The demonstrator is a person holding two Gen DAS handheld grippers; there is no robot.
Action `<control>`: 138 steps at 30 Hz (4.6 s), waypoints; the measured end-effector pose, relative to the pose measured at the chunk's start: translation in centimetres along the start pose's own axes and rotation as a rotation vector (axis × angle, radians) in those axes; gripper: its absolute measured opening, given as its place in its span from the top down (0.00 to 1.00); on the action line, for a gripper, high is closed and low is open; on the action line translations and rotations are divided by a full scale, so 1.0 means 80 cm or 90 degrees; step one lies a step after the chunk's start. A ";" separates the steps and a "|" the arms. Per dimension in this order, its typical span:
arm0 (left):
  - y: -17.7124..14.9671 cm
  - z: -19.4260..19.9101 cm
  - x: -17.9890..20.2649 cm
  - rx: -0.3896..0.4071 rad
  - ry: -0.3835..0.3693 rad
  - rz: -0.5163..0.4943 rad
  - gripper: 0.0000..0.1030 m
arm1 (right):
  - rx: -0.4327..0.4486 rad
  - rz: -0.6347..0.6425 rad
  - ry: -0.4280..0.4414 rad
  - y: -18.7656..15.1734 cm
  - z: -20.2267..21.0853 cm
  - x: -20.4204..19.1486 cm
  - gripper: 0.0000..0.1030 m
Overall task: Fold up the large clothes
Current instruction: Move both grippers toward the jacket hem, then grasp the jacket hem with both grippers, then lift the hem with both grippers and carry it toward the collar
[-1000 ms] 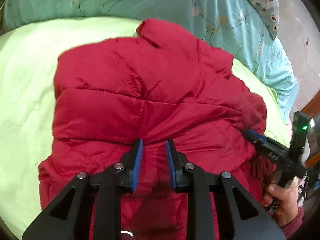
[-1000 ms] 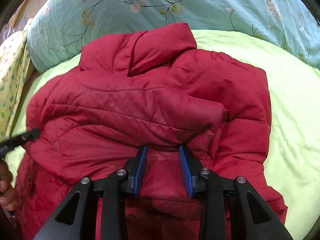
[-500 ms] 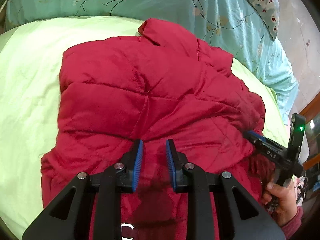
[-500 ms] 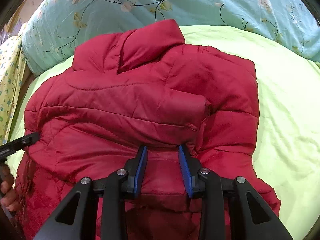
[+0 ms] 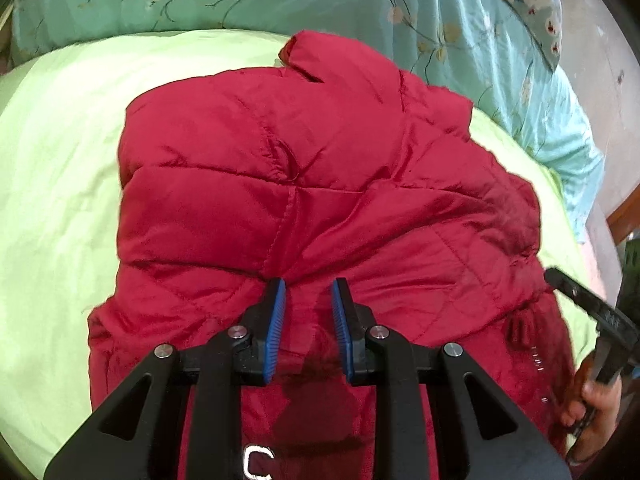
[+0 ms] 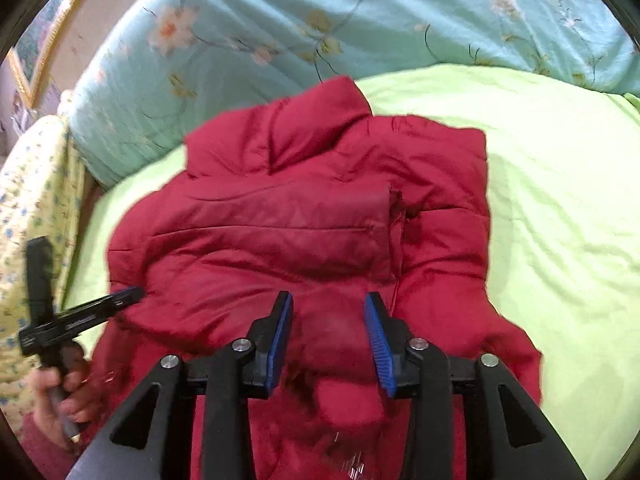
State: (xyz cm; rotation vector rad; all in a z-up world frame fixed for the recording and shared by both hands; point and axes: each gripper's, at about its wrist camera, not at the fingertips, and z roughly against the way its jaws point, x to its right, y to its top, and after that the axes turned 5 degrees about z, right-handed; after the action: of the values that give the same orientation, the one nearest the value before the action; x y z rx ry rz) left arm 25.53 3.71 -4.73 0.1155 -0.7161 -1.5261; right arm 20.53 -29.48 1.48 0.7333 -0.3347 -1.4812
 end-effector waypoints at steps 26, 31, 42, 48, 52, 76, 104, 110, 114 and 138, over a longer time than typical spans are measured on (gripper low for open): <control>-0.142 0.131 -0.047 0.009 0.037 0.026 0.55 | -0.030 0.008 -0.017 -0.118 0.144 0.022 0.27; -0.165 0.145 -0.065 0.009 0.066 0.034 0.49 | -0.045 0.019 -0.069 -0.132 0.155 0.026 0.20; -0.198 0.163 -0.088 -0.004 0.080 0.042 0.45 | -0.164 0.092 -0.119 -0.184 0.128 0.014 0.17; -0.214 0.167 -0.095 -0.020 0.095 0.032 0.44 | -0.200 0.123 -0.162 -0.209 0.148 0.021 0.18; -0.225 0.173 -0.103 -0.029 0.100 0.029 0.40 | -0.193 0.114 -0.176 -0.219 0.178 0.037 0.18; -0.279 0.163 -0.103 -0.098 0.044 0.016 0.39 | -0.188 0.043 -0.024 -0.241 0.187 0.028 0.41; -0.270 0.205 -0.078 -0.022 -0.083 -0.004 0.83 | -0.093 -0.028 0.185 -0.235 0.198 0.037 0.78; -0.250 0.230 -0.069 0.030 -0.132 0.015 0.83 | -0.037 -0.066 0.240 -0.220 0.205 0.043 0.78; -0.232 0.240 -0.062 0.067 -0.151 0.019 0.83 | 0.000 -0.079 0.263 -0.205 0.210 0.043 0.79; -0.123 0.252 -0.054 0.180 -0.204 0.058 0.84 | 0.157 -0.105 0.287 -0.106 0.220 0.055 0.83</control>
State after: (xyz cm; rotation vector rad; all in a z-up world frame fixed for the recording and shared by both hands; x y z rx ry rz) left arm 7.65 14.17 4.87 0.0488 -1.1776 -1.3635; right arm 3.43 -37.30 8.30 1.2900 -0.1125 -1.3917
